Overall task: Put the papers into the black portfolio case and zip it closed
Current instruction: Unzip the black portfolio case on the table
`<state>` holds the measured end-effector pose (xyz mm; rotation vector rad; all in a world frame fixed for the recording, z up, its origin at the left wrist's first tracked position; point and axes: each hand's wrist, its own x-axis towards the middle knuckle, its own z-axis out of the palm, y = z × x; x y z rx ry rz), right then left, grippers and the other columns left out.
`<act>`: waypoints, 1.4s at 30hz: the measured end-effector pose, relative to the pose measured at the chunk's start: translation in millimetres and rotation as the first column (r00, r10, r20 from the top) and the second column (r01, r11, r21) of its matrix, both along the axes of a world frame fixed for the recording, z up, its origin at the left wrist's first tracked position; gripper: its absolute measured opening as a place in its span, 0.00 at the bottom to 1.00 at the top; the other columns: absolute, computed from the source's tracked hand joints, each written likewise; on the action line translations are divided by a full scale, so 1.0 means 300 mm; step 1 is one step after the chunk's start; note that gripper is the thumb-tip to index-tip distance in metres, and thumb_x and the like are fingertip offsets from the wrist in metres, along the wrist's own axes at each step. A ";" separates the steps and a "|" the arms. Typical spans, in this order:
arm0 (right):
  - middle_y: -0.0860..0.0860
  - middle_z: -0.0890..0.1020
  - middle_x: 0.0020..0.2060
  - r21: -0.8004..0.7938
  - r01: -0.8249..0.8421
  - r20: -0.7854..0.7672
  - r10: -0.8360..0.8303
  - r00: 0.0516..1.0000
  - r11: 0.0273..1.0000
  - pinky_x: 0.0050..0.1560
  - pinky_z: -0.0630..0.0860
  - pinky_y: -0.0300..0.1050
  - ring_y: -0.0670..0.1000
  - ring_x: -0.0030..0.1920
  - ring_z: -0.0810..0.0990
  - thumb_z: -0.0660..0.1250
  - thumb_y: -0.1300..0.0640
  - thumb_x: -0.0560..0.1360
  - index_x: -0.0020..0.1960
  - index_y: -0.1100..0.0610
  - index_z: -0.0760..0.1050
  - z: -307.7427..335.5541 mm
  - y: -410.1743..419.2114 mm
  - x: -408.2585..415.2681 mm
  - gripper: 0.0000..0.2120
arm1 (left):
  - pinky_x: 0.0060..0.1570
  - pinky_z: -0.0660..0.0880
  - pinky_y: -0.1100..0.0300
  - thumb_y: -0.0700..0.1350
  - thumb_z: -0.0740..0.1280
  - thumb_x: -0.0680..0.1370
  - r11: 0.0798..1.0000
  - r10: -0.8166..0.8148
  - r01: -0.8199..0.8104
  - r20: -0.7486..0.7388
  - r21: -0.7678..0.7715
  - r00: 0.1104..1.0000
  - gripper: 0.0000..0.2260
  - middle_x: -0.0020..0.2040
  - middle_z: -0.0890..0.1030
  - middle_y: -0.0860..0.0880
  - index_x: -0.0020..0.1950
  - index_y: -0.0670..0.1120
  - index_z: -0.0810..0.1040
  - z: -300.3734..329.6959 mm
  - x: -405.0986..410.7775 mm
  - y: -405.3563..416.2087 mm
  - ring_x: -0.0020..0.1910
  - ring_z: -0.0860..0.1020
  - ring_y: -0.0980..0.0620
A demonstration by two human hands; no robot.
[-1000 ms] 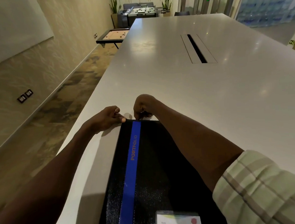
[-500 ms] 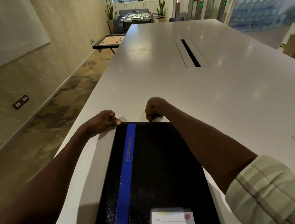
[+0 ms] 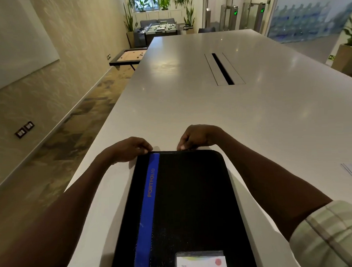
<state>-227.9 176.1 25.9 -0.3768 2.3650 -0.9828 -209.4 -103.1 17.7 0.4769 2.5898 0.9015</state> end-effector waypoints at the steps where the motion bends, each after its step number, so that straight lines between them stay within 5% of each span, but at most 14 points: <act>1: 0.53 0.86 0.49 -0.001 -0.036 -0.019 0.036 0.999 0.999 0.43 0.78 0.33 0.45 0.43 0.82 0.70 0.67 0.73 0.53 0.61 0.84 0.000 0.010 0.000 0.10 | 0.50 0.72 0.61 0.42 0.66 0.79 1.000 -0.020 0.020 -0.022 -0.012 1.000 0.07 0.51 0.82 0.53 0.55 0.48 0.82 0.004 0.004 0.026 0.53 0.78 0.55; 5: 0.52 0.86 0.48 0.037 -0.114 -0.171 0.118 0.978 0.993 0.52 0.77 0.41 0.43 0.44 0.81 0.72 0.64 0.72 0.52 0.59 0.84 -0.004 0.015 0.002 0.09 | 0.48 0.72 0.63 0.49 0.69 0.77 0.991 -0.107 0.101 -0.067 -0.089 0.992 0.08 0.50 0.82 0.55 0.54 0.51 0.83 0.014 0.015 0.130 0.51 0.78 0.59; 12: 0.52 0.86 0.44 0.058 -0.091 -0.351 0.106 0.930 0.994 0.50 0.75 0.42 0.45 0.44 0.81 0.70 0.66 0.72 0.47 0.59 0.85 -0.054 0.012 0.014 0.07 | 0.56 0.74 0.57 0.47 0.69 0.77 0.991 -0.089 0.084 -0.037 -0.105 0.995 0.09 0.52 0.83 0.51 0.56 0.48 0.83 0.006 0.011 0.145 0.53 0.79 0.54; 20: 0.49 0.85 0.39 0.045 0.024 -0.434 -0.002 0.901 0.999 0.45 0.71 0.28 0.35 0.38 0.78 0.68 0.71 0.69 0.43 0.60 0.85 -0.074 0.126 0.038 0.10 | 0.57 0.72 0.56 0.45 0.68 0.78 0.993 -0.051 0.043 -0.072 -0.114 0.996 0.09 0.54 0.82 0.49 0.56 0.46 0.82 0.002 0.015 0.088 0.54 0.78 0.52; 26: 0.51 0.85 0.40 0.053 0.094 -0.466 -0.059 0.883 0.994 0.41 0.71 0.24 0.40 0.39 0.79 0.69 0.72 0.69 0.44 0.61 0.84 -0.082 0.255 0.075 0.10 | 0.56 0.72 0.57 0.45 0.68 0.78 0.994 -0.049 0.041 -0.078 -0.101 0.996 0.09 0.53 0.82 0.50 0.56 0.47 0.82 -0.007 0.016 0.072 0.54 0.78 0.52; 30: 0.52 0.85 0.41 0.028 0.122 -0.490 -0.092 0.867 0.992 0.44 0.72 0.32 0.45 0.43 0.80 0.69 0.70 0.70 0.44 0.60 0.84 -0.097 0.283 0.108 0.08 | 0.55 0.70 0.58 0.45 0.68 0.78 0.993 -0.049 0.039 -0.089 -0.111 0.995 0.09 0.54 0.82 0.49 0.57 0.47 0.82 -0.009 0.018 0.077 0.55 0.78 0.52; 36: 0.52 0.86 0.42 0.043 0.118 -0.485 -0.083 0.871 0.992 0.43 0.70 0.28 0.45 0.43 0.80 0.69 0.69 0.71 0.46 0.59 0.84 -0.098 0.285 0.136 0.08 | 0.61 0.71 0.52 0.48 0.66 0.79 0.989 -0.026 0.020 -0.041 -0.150 0.999 0.09 0.56 0.80 0.51 0.57 0.49 0.81 0.004 0.016 0.081 0.57 0.76 0.52; 42: 0.55 0.85 0.44 0.040 0.105 -0.490 -0.072 0.869 0.994 0.46 0.73 0.39 0.50 0.45 0.81 0.68 0.70 0.71 0.46 0.60 0.83 -0.094 0.277 0.155 0.09 | 0.56 0.70 0.58 0.48 0.67 0.78 0.968 -0.129 0.112 -0.061 -0.223 0.990 0.09 0.56 0.82 0.51 0.57 0.51 0.82 0.043 -0.008 0.244 0.56 0.77 0.53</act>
